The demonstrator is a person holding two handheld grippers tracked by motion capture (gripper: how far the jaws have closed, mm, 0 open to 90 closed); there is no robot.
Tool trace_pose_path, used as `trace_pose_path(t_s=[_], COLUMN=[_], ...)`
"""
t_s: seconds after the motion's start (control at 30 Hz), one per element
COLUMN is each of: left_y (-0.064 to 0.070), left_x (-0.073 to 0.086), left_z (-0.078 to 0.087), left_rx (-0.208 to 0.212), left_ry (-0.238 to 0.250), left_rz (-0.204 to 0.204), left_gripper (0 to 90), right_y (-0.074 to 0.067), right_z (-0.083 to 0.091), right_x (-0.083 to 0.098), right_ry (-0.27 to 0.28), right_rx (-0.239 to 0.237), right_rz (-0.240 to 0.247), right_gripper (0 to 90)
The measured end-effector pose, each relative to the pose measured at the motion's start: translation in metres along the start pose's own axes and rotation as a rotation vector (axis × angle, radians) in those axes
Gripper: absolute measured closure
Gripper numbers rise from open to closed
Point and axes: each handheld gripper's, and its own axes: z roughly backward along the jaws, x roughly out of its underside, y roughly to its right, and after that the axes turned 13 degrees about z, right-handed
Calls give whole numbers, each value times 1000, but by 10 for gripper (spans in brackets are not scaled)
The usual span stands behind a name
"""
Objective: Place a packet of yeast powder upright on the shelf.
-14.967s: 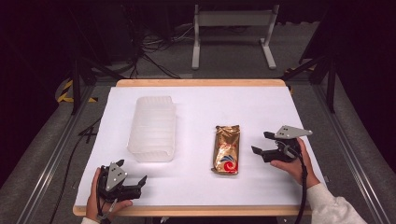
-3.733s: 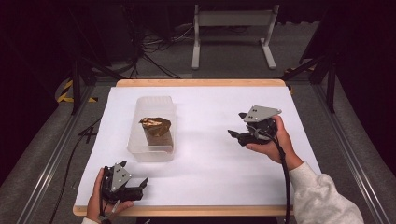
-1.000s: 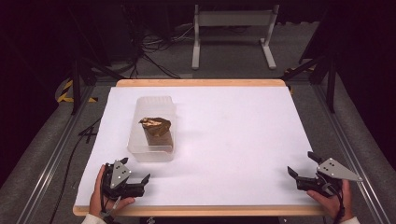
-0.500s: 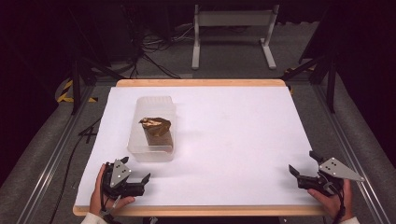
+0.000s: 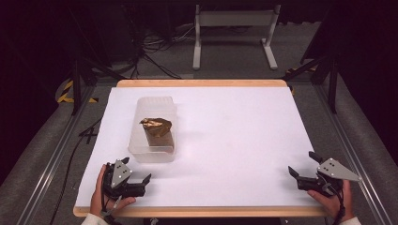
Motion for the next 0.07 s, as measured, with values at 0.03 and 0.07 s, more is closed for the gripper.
trace_pose_path(t_s=[0.03, 0.07], left_y=[-1, 0], left_x=[0, 0], left_z=[0, 1], left_rx=[0, -1], left_ry=[2, 2], left_rz=[-2, -1], left_gripper=[51, 52], right_y=[0, 0], right_z=[0, 0], right_x=[0, 0], right_ry=[0, -5], right_rx=[-2, -1], right_rz=[0, 2], right_gripper=[92, 92])
